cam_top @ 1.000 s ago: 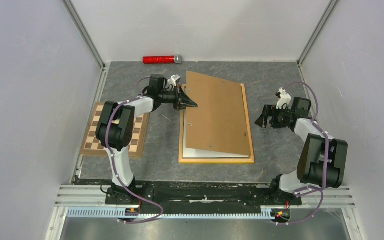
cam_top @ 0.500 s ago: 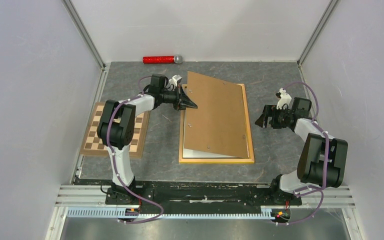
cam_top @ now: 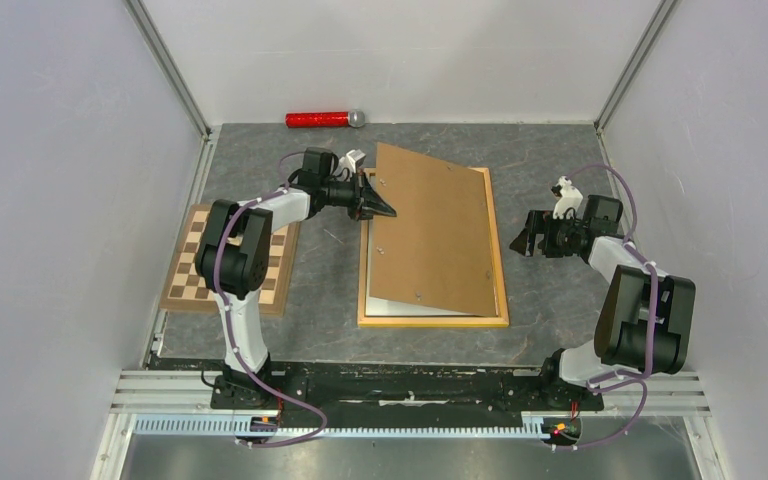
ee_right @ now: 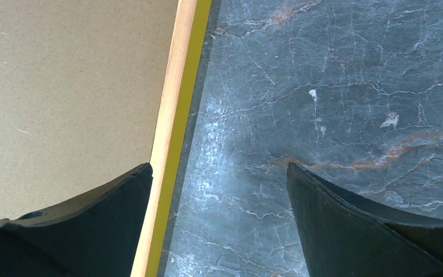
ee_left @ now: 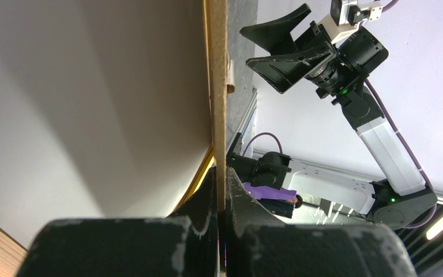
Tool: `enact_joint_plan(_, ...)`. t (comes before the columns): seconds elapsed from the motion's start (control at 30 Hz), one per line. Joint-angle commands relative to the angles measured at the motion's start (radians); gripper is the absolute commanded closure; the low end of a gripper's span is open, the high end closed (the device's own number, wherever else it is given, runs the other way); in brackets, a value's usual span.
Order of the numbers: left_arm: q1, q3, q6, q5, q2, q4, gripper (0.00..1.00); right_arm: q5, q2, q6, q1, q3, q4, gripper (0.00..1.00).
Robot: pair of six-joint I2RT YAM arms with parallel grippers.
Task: Put the photo into the frame
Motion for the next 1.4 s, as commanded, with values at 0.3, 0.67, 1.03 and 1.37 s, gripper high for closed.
enact_joint_plan(0.3, -0.009, 0.003, -0.057, 0.045, 0.015, 0.1, 0.98, -0.027, 0.016, 0.003, -0.008, -0.008, 0.022, 0.11)
enact_joint_plan(0.67, -0.012, -0.037, -0.066, 0.012, 0.026, 0.126, 0.98, -0.038, 0.023, 0.01, -0.005, -0.021, 0.031, 0.12)
enact_joint_plan(1.03, -0.012, -0.06, -0.049, -0.015, 0.038, 0.118, 0.98, -0.006, 0.026, 0.006, 0.052, -0.029, 0.044, 0.12)
enact_joint_plan(1.37, -0.012, -0.054, 0.049, -0.063, 0.054, -0.006, 0.84, 0.032, 0.051, 0.002, 0.145, -0.025, 0.062, 0.12)
